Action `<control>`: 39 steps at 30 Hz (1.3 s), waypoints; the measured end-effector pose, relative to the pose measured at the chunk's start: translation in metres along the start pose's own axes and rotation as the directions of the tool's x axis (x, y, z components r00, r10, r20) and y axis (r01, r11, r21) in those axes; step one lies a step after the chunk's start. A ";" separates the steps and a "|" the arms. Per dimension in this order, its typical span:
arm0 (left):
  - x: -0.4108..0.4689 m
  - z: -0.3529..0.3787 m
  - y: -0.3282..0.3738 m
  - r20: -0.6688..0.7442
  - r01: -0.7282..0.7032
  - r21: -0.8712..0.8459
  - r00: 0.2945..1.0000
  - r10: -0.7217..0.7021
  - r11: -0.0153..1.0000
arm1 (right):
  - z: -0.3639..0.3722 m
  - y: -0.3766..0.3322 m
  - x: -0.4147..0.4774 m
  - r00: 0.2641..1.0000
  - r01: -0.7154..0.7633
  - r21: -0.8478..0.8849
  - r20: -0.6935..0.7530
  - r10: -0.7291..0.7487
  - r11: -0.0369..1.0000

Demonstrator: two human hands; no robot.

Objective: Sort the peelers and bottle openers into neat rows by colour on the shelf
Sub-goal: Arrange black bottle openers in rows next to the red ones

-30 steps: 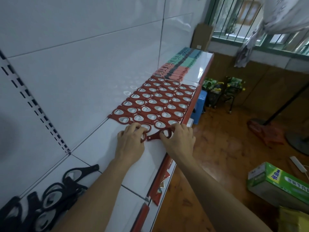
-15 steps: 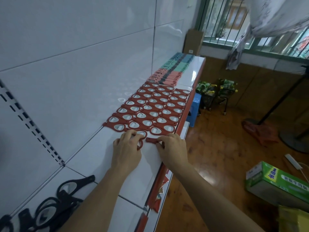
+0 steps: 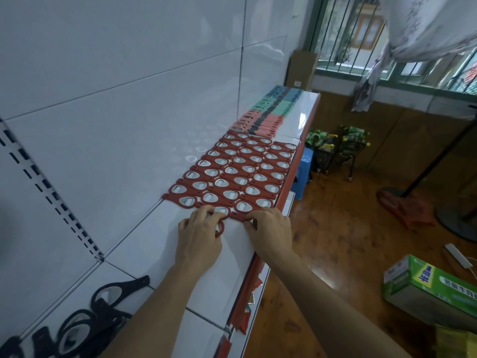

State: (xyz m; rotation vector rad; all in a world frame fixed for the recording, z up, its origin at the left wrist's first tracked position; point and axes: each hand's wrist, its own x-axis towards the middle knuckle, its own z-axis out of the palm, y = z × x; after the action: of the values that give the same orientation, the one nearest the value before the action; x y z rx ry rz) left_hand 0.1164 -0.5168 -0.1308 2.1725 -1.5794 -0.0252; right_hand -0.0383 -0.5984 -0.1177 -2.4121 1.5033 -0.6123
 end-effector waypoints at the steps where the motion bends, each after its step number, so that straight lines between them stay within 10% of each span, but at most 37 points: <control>1: 0.000 0.001 -0.001 -0.004 -0.001 -0.002 1.000 0.001 1.000 | 0.000 0.000 0.001 1.000 -0.001 0.009 0.004 0.001 1.000; 9: 0.001 0.000 0.000 -0.078 0.008 -0.187 0.997 -0.023 0.982 | -0.005 -0.002 -0.001 0.999 0.009 0.009 -0.035 -0.008 1.000; 14: 0.002 -0.046 0.010 0.186 0.281 -0.893 0.942 -0.280 0.352 | -0.014 -0.038 -0.005 0.969 0.223 0.444 0.001 -0.249 0.868; 20: -0.004 -0.069 -0.014 0.275 0.328 -0.915 0.933 -0.231 0.237 | 0.000 -0.085 -0.011 0.922 0.360 0.549 -0.087 -0.377 0.754; 24: -0.011 -0.072 -0.062 -0.004 0.273 -0.658 0.930 -0.366 0.702 | 0.020 -0.099 0.005 0.916 0.357 0.404 0.025 -0.401 0.842; 27: -0.023 -0.068 -0.106 -0.130 0.167 -0.154 0.974 -0.187 0.974 | 0.045 -0.106 0.023 0.882 0.429 0.275 0.077 -0.464 0.861; 39: -0.034 -0.060 -0.122 -0.041 0.015 0.053 0.999 -0.013 0.998 | 0.082 -0.119 0.031 0.929 0.369 0.148 -0.053 -0.366 0.917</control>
State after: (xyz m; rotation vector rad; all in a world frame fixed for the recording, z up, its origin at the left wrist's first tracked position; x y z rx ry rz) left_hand 0.2309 -0.4356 -0.1305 2.2108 -1.5592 0.0570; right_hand 0.1068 -0.5744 -0.1348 -2.5855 0.9664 -0.8022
